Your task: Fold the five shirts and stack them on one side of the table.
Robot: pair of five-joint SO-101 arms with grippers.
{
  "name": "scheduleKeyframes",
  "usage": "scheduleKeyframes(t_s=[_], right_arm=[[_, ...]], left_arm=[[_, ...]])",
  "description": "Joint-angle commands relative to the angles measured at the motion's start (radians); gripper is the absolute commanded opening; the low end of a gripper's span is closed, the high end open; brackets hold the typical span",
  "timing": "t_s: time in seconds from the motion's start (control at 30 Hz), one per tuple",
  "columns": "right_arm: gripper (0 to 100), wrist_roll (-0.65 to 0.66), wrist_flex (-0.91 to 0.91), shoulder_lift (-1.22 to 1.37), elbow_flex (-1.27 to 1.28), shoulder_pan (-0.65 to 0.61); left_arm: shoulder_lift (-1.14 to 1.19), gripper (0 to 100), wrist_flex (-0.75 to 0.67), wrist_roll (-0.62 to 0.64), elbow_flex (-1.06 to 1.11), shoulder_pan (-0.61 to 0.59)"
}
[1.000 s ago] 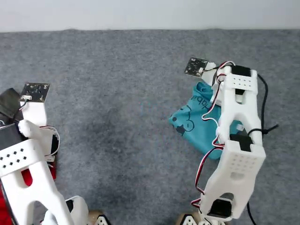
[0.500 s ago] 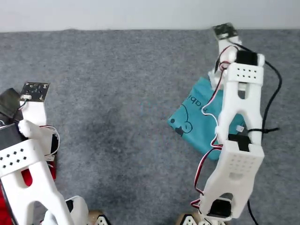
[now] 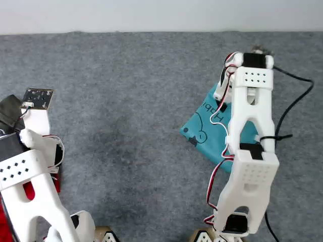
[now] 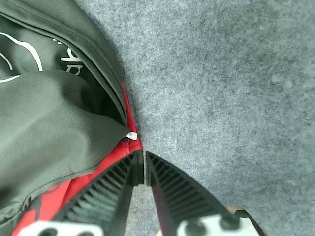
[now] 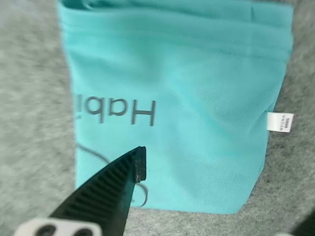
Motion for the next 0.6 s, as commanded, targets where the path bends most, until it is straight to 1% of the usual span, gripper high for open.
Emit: scheduleKeyframes(t_s=[0.0,0.2,0.4,0.47,0.57], right_arm=[[53.3,-0.017,0.015,0.05,-0.034,0.012],[53.3,-0.035,-0.084,0.217,-0.038,0.053],[52.7,-0.035,-0.143,0.338,-0.038,0.051],[48.3,-0.034,-0.139,0.361,-0.038,0.053],[34.5,-0.031,-0.136,0.377,-0.038,0.056]], left_arm=[[-0.02,1,-0.014,-0.005,-0.008,-0.002],[-0.02,1,-0.012,-0.005,-0.008,-0.002],[-0.02,1,-0.012,-0.005,-0.008,-0.002],[-0.02,1,-0.012,-0.005,-0.008,-0.002],[-0.02,1,-0.012,-0.005,-0.008,-0.002]])
